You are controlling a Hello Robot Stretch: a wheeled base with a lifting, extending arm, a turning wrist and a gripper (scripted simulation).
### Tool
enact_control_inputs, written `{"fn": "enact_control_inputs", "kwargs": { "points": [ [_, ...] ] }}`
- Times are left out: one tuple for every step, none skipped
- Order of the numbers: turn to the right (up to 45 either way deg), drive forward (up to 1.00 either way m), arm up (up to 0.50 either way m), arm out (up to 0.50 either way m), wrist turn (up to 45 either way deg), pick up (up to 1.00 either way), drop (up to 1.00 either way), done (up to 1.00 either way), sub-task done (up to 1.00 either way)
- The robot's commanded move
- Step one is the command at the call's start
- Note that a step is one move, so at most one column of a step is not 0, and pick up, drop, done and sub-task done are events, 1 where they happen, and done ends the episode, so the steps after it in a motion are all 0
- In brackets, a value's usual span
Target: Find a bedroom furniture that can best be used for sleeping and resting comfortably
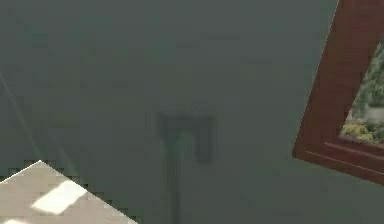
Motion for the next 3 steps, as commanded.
{"fn": "enact_control_inputs", "kwargs": {
  "points": [
    [-45.0, 0.00, 0.00, 0.00, 0.0, 0.00, 0.00, 0.00, 0.00],
    [-45.0, 0.00, 0.00, 0.00, 0.0, 0.00, 0.00, 0.00, 0.00],
    [-45.0, 0.00, 0.00, 0.00, 0.0, 0.00, 0.00, 0.00, 0.00]
  ]
}}
